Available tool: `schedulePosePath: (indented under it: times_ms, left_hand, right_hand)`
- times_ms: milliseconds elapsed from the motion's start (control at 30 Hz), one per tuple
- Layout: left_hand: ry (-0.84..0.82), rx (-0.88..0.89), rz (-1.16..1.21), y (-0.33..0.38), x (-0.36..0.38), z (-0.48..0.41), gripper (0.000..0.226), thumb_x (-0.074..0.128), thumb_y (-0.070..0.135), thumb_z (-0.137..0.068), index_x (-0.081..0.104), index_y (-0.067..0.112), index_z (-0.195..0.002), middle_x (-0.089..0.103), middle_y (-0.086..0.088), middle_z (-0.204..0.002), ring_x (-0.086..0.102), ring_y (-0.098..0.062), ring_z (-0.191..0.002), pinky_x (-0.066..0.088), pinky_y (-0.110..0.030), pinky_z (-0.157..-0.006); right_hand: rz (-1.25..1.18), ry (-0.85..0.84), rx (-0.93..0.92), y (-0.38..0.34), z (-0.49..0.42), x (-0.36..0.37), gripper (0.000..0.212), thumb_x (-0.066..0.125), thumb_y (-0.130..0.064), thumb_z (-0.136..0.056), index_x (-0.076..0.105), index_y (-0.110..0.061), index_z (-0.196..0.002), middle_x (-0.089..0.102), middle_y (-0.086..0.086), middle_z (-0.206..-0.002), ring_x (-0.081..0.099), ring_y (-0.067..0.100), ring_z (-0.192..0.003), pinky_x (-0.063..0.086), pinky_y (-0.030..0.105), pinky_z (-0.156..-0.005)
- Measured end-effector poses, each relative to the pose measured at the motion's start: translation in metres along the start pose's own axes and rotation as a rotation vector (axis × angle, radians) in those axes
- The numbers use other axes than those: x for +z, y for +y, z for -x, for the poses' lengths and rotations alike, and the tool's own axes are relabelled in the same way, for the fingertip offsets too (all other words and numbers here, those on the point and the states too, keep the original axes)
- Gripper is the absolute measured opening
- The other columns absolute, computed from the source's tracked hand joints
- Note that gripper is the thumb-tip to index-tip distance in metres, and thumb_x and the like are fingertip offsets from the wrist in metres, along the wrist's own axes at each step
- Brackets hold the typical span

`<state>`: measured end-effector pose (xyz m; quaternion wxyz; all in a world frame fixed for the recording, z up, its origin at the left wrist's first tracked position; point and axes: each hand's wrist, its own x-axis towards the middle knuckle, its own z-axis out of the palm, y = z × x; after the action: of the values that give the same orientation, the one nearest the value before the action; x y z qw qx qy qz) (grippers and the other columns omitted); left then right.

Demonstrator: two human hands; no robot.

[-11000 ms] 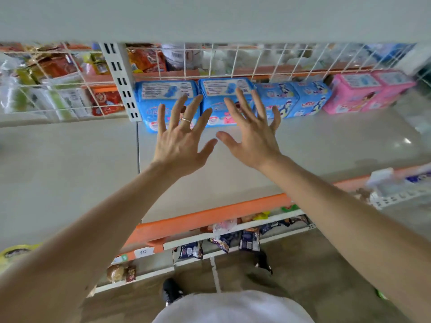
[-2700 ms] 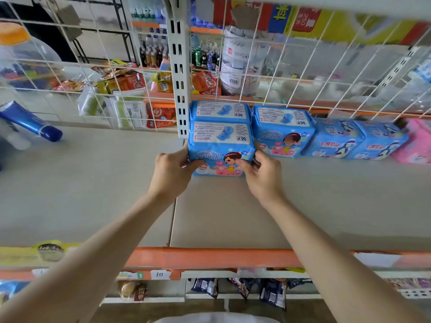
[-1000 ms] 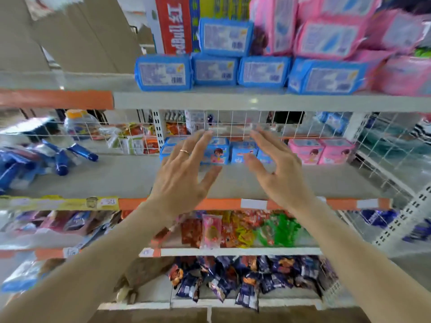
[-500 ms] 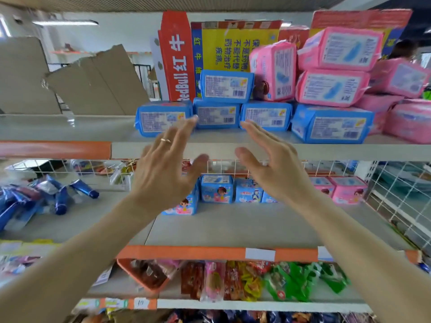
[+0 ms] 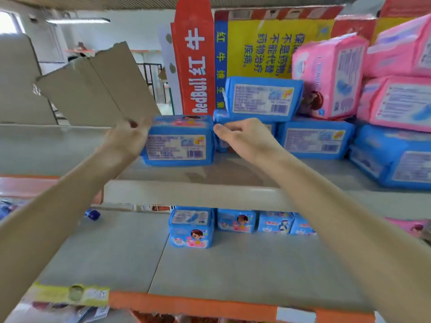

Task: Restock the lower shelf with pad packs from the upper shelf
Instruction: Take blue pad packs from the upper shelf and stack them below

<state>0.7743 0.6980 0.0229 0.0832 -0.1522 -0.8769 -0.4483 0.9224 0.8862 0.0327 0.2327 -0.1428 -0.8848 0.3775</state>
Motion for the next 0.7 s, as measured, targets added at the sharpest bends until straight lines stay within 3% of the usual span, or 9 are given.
schedulePosePath:
  times_ms: [67, 133, 233, 367, 433, 500, 567, 633, 700]
  left_hand:
    - [-0.11, -0.116, 0.101, 0.0, 0.002, -0.009, 0.067, 0.042, 0.075, -0.07, 0.065, 0.018, -0.097, 0.067, -0.013, -0.115, 0.064, -0.033, -0.104, 0.052, -0.049, -0.096]
    - [-0.125, -0.133, 0.186, 0.0, 0.005, -0.012, 0.05, 0.045, 0.062, -0.077, 0.066, 0.02, -0.093, 0.069, -0.015, -0.115, 0.067, -0.034, -0.102, 0.056, -0.053, -0.093]
    - [-0.052, -0.113, 0.262, 0.005, 0.003, -0.005, 0.036, 0.052, 0.043, -0.094, 0.067, 0.011, -0.103, 0.07, -0.014, -0.107, 0.068, -0.03, -0.087, 0.059, -0.044, -0.082]
    - [0.101, 0.044, 0.331, 0.012, -0.021, 0.035, 0.049, 0.061, 0.046, -0.07, 0.064, 0.001, -0.089, 0.068, -0.014, -0.092, 0.068, -0.03, -0.089, 0.055, -0.061, -0.085]
    - [0.193, 0.162, 0.405, 0.018, -0.027, 0.07, 0.039, 0.062, 0.039, -0.068, 0.063, 0.006, -0.09, 0.07, -0.007, -0.095, 0.071, -0.025, -0.094, 0.057, -0.058, -0.083]
    - [0.252, 0.284, 0.425, 0.027, -0.026, 0.111, 0.028, 0.065, 0.03, -0.075, 0.062, 0.017, -0.1, 0.069, -0.001, -0.106, 0.069, -0.016, -0.103, 0.057, -0.048, -0.09]
    - [0.293, 0.409, 0.417, 0.033, -0.021, 0.151, 0.037, 0.067, 0.029, -0.08, 0.059, 0.013, -0.114, 0.067, 0.002, -0.115, 0.066, -0.012, -0.11, 0.055, -0.041, -0.095]
    - [0.294, 0.458, 0.437, 0.034, -0.012, 0.187, 0.039, 0.067, 0.028, -0.087, 0.059, 0.009, -0.12, 0.069, 0.003, -0.118, 0.066, -0.012, -0.113, 0.056, -0.038, -0.094]
    - [0.247, 0.458, 0.46, 0.035, 0.001, 0.222, 0.037, 0.065, 0.022, -0.092, 0.062, 0.004, -0.125, 0.071, 0.001, -0.118, 0.066, -0.011, -0.113, 0.057, -0.03, -0.09]
  right_hand:
    - [-0.062, -0.061, 0.049, 0.004, -0.013, 0.01, 0.047, 0.058, -0.046, -0.097, 0.072, -0.004, -0.112, 0.075, 0.008, -0.106, 0.069, 0.02, -0.099, 0.054, 0.038, -0.089]
    - [-0.118, -0.066, 0.031, 0.006, -0.016, 0.019, 0.041, 0.059, -0.042, -0.097, 0.075, -0.004, -0.103, 0.077, 0.003, -0.099, 0.071, 0.016, -0.094, 0.057, 0.036, -0.086]
    - [-0.133, 0.045, -0.027, 0.003, -0.014, 0.025, 0.051, 0.061, -0.045, -0.094, 0.073, 0.005, -0.094, 0.076, 0.015, -0.09, 0.072, 0.02, -0.076, 0.057, 0.045, -0.078]
    - [-0.402, 0.117, -0.08, 0.002, 0.001, 0.019, 0.058, 0.07, -0.052, -0.079, 0.073, 0.005, -0.087, 0.074, 0.022, -0.086, 0.067, 0.022, -0.067, 0.058, 0.055, -0.076]
    - [-0.588, 0.154, -0.121, 0.003, 0.019, 0.014, 0.042, 0.072, -0.045, -0.077, 0.077, -0.004, -0.084, 0.075, 0.021, -0.09, 0.067, 0.022, -0.073, 0.059, 0.049, -0.073]
    - [-0.662, 0.237, -0.162, 0.006, 0.039, 0.007, 0.036, 0.077, -0.041, -0.077, 0.076, -0.011, -0.097, 0.077, 0.01, -0.09, 0.071, 0.019, -0.08, 0.061, 0.039, -0.071]
    - [-0.684, 0.299, -0.191, 0.015, 0.065, -0.001, 0.042, 0.078, -0.049, -0.069, 0.072, -0.02, -0.099, 0.075, 0.003, -0.088, 0.071, 0.015, -0.083, 0.06, 0.04, -0.074]
    - [-0.723, 0.272, -0.271, 0.025, 0.096, -0.01, 0.025, 0.076, -0.047, -0.07, 0.07, -0.031, -0.088, 0.076, 0.003, -0.084, 0.064, 0.012, -0.081, 0.054, 0.038, -0.072]
    - [-0.709, 0.235, -0.349, 0.036, 0.13, -0.02, 0.007, 0.073, -0.032, -0.083, 0.073, -0.033, -0.091, 0.078, -0.002, -0.087, 0.065, 0.007, -0.081, 0.055, 0.034, -0.074]
